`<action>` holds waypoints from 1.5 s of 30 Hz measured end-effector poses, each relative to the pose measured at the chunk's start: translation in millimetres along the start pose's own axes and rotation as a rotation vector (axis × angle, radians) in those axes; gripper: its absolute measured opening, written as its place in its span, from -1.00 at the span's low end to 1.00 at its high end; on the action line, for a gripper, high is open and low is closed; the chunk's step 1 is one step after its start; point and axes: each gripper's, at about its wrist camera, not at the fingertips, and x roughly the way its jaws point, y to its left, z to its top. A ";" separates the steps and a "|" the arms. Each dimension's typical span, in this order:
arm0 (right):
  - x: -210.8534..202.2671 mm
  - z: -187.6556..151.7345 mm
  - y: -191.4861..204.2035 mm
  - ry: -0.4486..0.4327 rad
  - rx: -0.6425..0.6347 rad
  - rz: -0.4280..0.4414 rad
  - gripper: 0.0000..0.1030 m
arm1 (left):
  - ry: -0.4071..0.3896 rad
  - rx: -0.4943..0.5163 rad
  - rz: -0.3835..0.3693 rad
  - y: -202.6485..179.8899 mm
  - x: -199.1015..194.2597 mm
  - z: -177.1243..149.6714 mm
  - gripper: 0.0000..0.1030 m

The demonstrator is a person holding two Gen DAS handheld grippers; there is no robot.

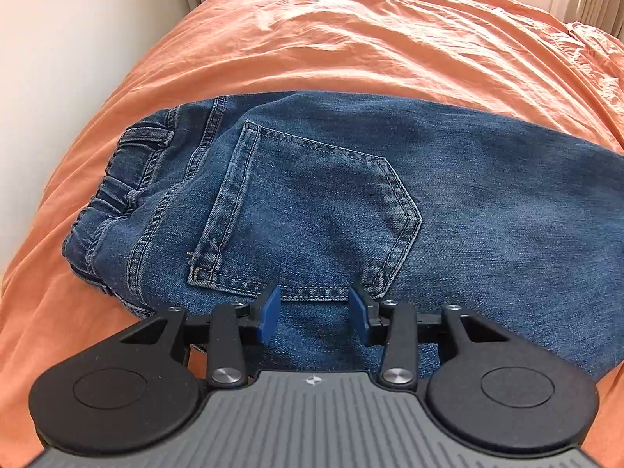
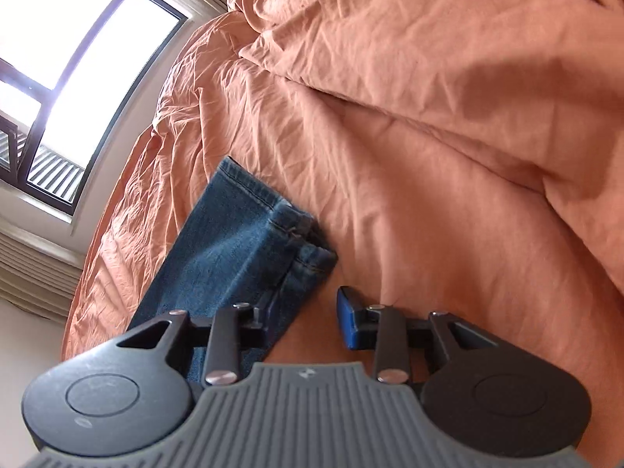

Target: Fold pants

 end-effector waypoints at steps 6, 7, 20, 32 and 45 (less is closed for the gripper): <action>3.4 11.4 13.2 -0.066 0.010 0.003 -0.90 | 0.030 0.004 0.023 -1.1 10.6 0.4 -0.14; -8.2 13.9 23.4 -0.101 -0.047 0.030 -0.92 | 0.031 0.009 0.027 -0.9 12.2 -0.3 -0.21; 11.9 22.1 12.8 -0.061 -0.251 -0.152 -0.97 | 0.068 0.007 0.013 10.3 24.8 3.7 -0.46; -44.4 -30.7 85.1 -0.038 -0.519 -0.165 -0.64 | -0.105 -0.319 -0.160 115.0 -31.5 -13.8 0.22; -2.2 -207.1 216.6 0.140 -0.698 0.048 -0.58 | -0.221 -1.015 -0.490 228.1 43.9 -68.7 0.40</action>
